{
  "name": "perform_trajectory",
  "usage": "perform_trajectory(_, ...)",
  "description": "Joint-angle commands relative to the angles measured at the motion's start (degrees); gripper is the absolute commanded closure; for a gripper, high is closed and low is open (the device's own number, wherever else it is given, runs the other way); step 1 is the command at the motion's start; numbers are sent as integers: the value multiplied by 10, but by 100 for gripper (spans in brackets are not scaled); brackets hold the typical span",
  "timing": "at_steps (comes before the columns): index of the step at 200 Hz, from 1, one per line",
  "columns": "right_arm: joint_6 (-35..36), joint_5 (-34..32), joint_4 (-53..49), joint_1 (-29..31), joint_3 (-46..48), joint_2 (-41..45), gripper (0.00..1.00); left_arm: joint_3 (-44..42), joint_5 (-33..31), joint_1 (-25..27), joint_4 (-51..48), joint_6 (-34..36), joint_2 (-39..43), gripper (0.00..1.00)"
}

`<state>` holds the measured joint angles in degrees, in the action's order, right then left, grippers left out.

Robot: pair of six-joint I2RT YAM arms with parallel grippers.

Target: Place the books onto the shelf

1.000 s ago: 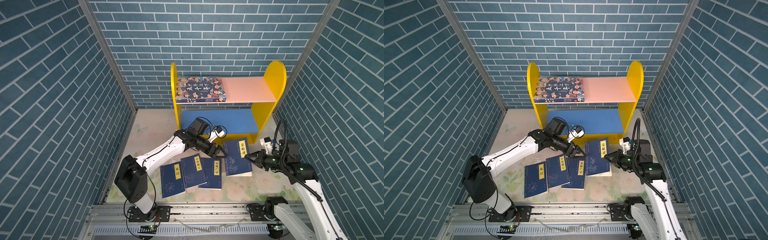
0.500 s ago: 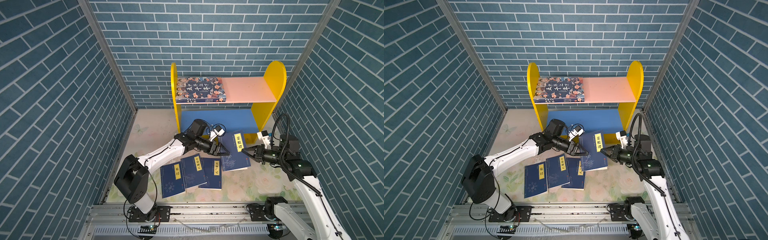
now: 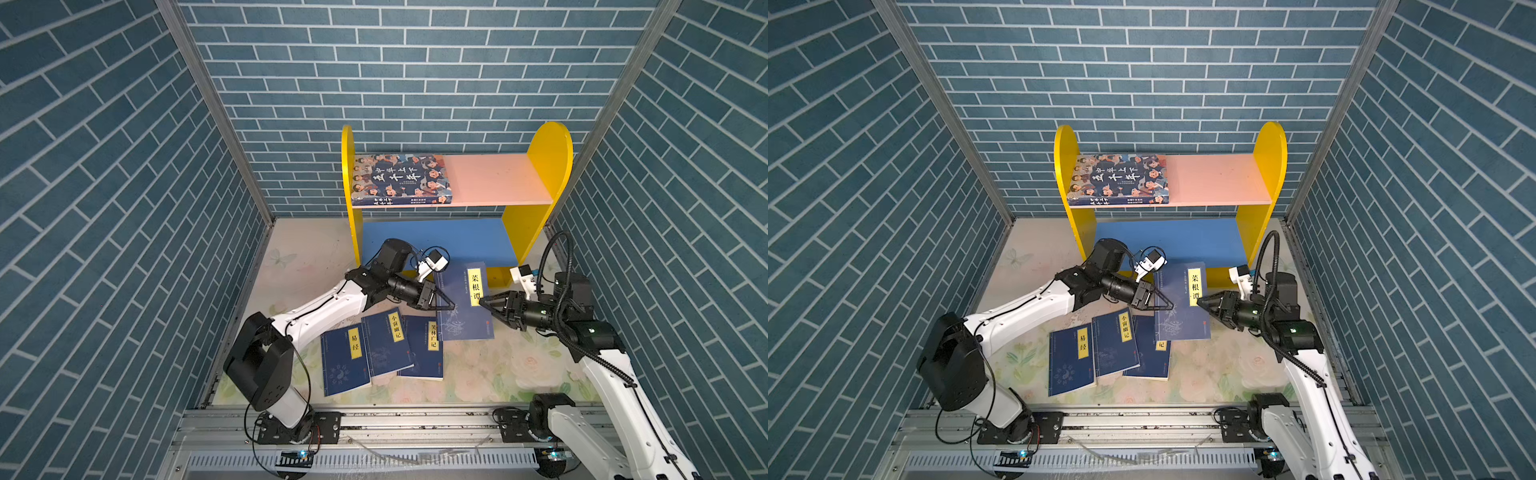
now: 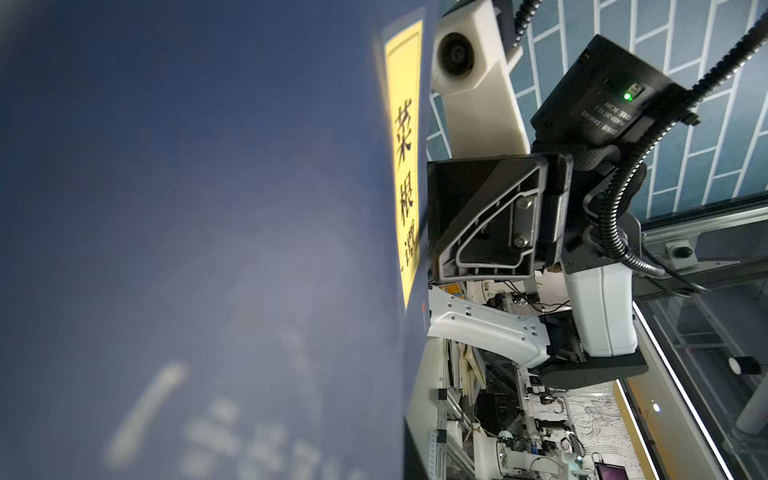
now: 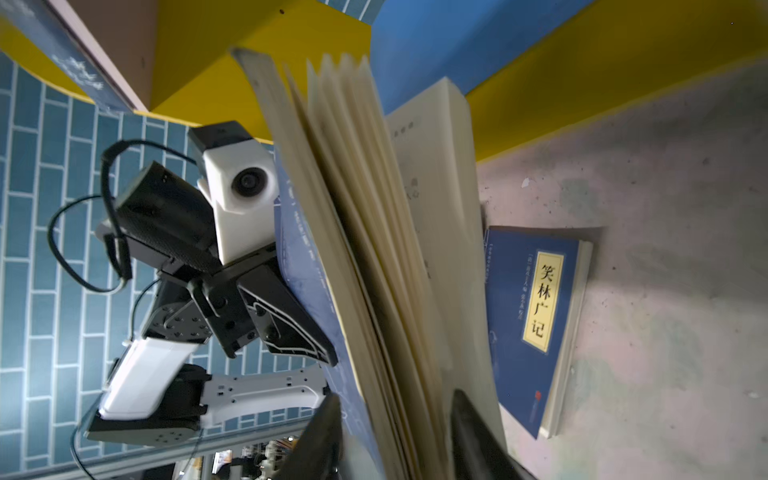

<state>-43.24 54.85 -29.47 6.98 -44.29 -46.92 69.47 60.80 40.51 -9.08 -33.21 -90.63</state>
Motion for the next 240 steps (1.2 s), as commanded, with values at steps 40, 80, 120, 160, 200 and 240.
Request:
perform_trajectory(40, 2, 4, 47, 1, 15, 31, 28, -14, 79, -71, -22, 64, 48, 96)
perform_trajectory(80, -33, 40, 129, 2, 33, 29, 24, -2, 112, -76, -48, 83, 50, 95)
perform_trajectory(120, -63, 56, 201, 12, 55, 25, 21, -2, 109, -73, -37, 71, 37, 95)
perform_trajectory(160, -63, 49, 232, 41, 65, 3, 20, 38, 109, -54, -59, 76, 0, 95)
perform_trajectory(200, -68, 34, 249, 68, 72, -3, 20, 63, 114, -47, -70, 73, -24, 95)
perform_trajectory(240, -66, 21, 248, 72, 87, 7, 24, 57, 155, -47, -47, 54, -13, 95)
